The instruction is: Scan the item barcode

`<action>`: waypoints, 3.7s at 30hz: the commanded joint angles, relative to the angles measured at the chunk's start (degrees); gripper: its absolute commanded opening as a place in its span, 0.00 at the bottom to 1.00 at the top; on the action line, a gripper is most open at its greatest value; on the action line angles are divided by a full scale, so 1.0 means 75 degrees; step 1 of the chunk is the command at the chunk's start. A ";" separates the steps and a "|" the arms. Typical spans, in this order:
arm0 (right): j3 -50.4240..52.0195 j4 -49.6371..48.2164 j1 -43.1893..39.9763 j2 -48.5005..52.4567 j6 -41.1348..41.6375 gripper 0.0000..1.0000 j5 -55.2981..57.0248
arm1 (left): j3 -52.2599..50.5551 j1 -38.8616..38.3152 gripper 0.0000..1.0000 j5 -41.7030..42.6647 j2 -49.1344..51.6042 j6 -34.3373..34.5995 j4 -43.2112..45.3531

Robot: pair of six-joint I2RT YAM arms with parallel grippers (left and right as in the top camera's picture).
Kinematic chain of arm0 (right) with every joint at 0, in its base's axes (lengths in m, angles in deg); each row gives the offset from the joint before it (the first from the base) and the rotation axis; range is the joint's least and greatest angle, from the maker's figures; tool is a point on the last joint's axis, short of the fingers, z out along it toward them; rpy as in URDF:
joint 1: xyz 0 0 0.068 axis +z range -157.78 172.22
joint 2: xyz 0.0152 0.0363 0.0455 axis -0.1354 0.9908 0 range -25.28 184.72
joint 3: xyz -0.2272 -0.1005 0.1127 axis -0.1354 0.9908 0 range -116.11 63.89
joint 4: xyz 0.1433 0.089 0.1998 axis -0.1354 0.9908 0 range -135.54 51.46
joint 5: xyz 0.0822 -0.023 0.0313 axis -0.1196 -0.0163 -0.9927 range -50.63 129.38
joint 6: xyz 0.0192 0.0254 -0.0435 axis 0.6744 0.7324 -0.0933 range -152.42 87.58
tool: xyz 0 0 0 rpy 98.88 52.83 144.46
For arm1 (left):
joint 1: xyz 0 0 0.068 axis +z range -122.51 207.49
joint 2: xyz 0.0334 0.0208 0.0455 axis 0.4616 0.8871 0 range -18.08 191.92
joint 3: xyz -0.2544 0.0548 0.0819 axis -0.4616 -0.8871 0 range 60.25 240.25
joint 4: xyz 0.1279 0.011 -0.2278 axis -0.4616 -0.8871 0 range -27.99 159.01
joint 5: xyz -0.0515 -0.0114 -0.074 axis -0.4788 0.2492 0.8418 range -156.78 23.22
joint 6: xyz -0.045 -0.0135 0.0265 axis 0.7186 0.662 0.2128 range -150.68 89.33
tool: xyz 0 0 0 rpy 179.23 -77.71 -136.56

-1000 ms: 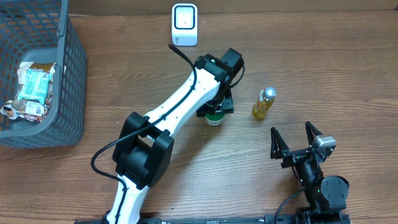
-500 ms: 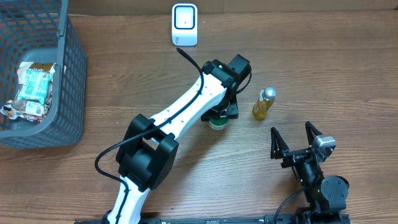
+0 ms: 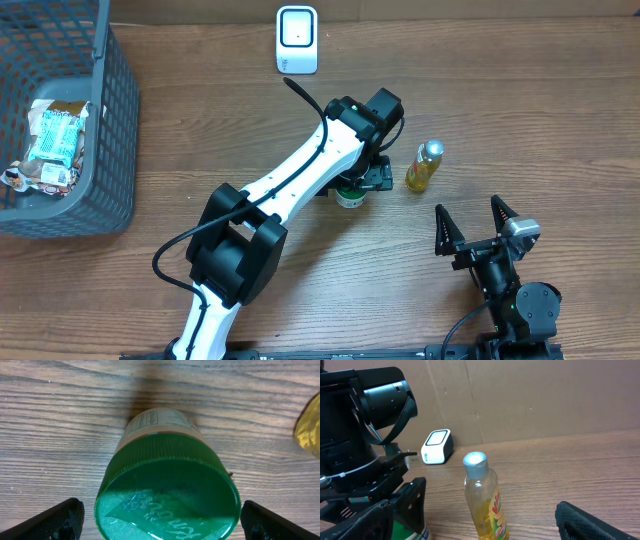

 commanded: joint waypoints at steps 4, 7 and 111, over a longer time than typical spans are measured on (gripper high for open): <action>0.0082 -0.0038 0.0035 -0.0082 -0.0003 1.00 0.0064 | 0.1029 0.0335 1.00 -0.0058 -0.0213 -0.1113 -0.0764; 0.0082 -0.0038 0.0035 -0.0082 -0.0003 1.00 0.0064 | 0.1842 0.0606 1.00 -0.0061 -0.0408 -0.1568 -0.1440; 0.0082 -0.0038 0.0035 -0.0082 -0.0003 1.00 0.0064 | -0.5403 0.2381 0.22 -0.0408 -0.5298 -0.1792 0.0172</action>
